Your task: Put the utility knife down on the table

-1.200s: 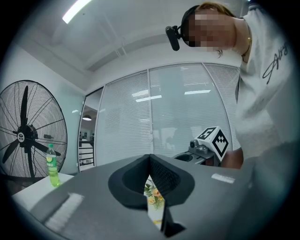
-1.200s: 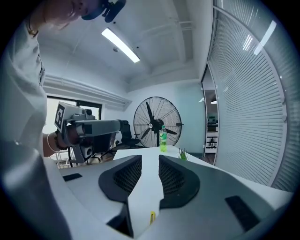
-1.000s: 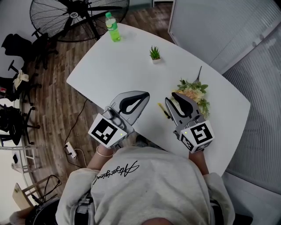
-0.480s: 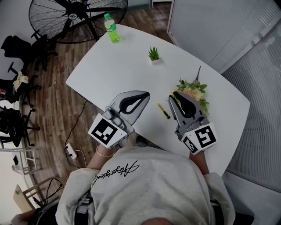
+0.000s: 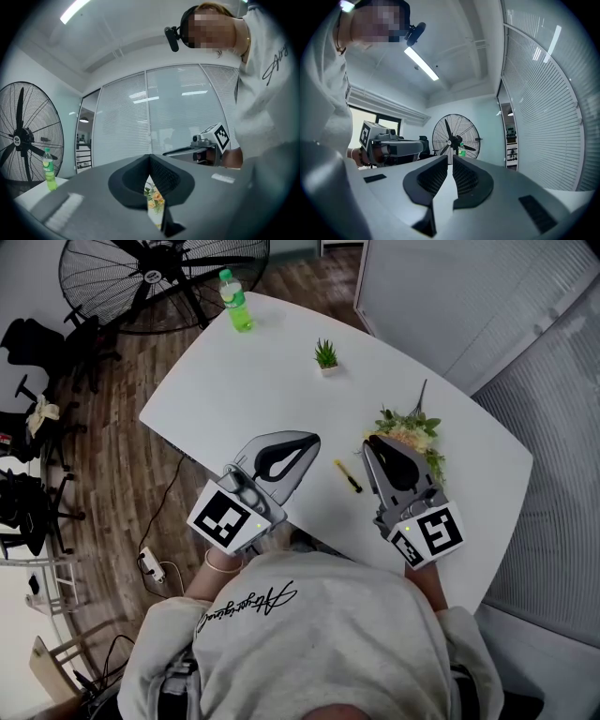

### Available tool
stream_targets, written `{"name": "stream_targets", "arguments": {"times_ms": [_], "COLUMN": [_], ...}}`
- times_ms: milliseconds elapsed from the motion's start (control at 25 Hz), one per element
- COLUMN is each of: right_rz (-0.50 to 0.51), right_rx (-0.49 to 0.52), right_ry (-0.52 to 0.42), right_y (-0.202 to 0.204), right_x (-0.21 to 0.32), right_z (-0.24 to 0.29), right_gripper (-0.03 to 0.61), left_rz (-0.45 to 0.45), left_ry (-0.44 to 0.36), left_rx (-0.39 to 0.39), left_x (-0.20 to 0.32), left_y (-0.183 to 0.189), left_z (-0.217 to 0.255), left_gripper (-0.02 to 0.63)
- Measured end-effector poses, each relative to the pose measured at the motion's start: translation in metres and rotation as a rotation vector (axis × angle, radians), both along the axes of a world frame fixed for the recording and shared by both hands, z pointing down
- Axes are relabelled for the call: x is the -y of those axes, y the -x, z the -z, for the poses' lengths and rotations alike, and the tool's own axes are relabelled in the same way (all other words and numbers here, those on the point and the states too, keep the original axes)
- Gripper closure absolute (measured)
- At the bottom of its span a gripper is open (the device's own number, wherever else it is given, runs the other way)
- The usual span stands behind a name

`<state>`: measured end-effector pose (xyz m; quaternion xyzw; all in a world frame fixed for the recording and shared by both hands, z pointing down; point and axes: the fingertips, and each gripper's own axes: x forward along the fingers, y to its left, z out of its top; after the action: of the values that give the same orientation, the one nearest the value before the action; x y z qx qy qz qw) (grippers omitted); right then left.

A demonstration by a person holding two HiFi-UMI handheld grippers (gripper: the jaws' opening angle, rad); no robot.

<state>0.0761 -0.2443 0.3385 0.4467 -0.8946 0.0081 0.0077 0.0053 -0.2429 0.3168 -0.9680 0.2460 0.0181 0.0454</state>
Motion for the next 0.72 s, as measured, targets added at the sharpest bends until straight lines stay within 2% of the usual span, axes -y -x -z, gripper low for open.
{"name": "stream_targets", "arguments": {"times_ms": [400, 720], "right_rz": [-0.006, -0.015], "right_rx": [0.011, 0.023], "right_ry": [-0.016, -0.029], "right_y": [-0.0008, -0.0019], "right_x": [-0.0006, -0.0018], "right_z": [0.0036, 0.0076], "right_gripper": [0.572, 0.575], "left_rz": [0.002, 0.0], "left_ry": [0.006, 0.007], "left_rx": [0.0, -0.004], "left_x": [0.0011, -0.0001], "left_y": [0.0006, -0.0005], "left_z": [-0.0032, -0.003], "left_gripper": [0.612, 0.614]}}
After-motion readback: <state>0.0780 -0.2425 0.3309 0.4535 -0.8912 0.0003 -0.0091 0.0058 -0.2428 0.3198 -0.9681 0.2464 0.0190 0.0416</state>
